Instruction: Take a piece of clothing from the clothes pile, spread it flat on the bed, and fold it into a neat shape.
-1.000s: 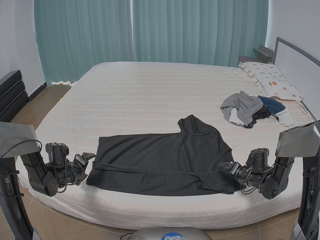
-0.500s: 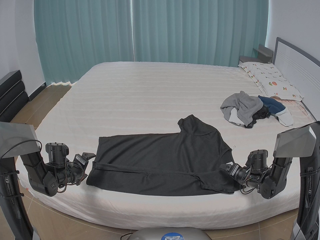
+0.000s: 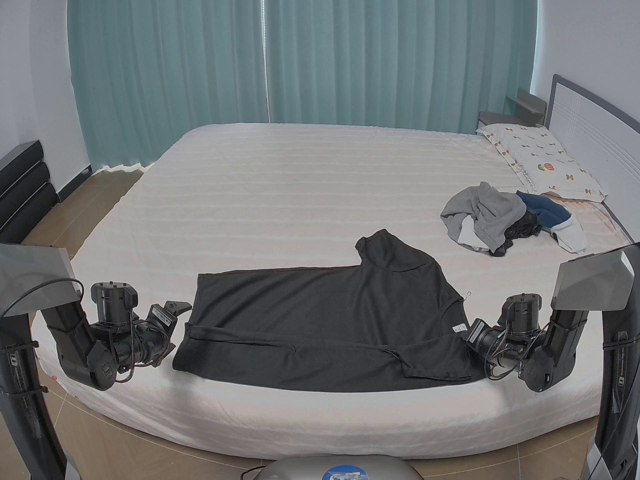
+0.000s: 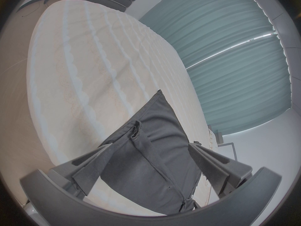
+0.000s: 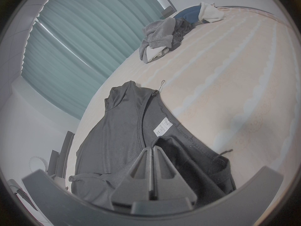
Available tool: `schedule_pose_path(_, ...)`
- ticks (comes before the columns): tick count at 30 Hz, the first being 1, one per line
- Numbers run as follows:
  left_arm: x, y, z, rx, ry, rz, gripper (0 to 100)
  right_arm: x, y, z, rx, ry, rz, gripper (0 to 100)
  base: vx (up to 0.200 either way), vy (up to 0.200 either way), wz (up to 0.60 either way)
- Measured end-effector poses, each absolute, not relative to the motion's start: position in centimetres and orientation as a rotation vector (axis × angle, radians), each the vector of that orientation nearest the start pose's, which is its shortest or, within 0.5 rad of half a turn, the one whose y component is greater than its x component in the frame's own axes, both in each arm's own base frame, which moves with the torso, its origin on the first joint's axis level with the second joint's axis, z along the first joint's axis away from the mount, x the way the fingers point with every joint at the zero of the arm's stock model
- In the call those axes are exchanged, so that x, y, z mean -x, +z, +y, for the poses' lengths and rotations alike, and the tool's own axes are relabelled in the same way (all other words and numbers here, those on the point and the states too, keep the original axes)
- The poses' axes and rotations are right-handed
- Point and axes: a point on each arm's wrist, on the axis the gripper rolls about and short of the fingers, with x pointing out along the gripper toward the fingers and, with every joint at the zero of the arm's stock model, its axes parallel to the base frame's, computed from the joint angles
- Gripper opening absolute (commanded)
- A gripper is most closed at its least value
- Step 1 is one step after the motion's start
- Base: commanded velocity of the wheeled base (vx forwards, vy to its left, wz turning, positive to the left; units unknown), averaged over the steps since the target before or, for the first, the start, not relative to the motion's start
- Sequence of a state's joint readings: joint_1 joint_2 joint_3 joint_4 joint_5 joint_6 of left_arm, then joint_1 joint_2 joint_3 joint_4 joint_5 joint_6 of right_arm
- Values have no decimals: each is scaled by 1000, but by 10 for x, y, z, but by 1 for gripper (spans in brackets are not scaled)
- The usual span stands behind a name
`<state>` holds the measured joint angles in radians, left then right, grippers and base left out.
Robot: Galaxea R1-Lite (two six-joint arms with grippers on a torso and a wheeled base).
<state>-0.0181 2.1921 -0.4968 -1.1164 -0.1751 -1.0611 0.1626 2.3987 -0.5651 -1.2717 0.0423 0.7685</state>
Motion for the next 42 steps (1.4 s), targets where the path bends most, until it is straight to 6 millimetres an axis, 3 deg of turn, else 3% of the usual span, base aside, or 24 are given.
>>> schedule_pose_path(15,-311,19,-17,998,149,578,100,-328,-23,46,-744,-28,554,100,0,0,0)
schedule_pose_path(28,-330,35,-52,829,151,682,100,-319,-9,40,-773,-40,533,100,0,0,0)
schedule_pose_path(36,-338,23,-75,751,126,802,100,-316,-7,41,-773,-37,536,100,0,0,0)
schedule_pose_path(42,-346,11,-80,705,138,855,100,-316,-7,41,-772,-35,537,100,0,0,0)
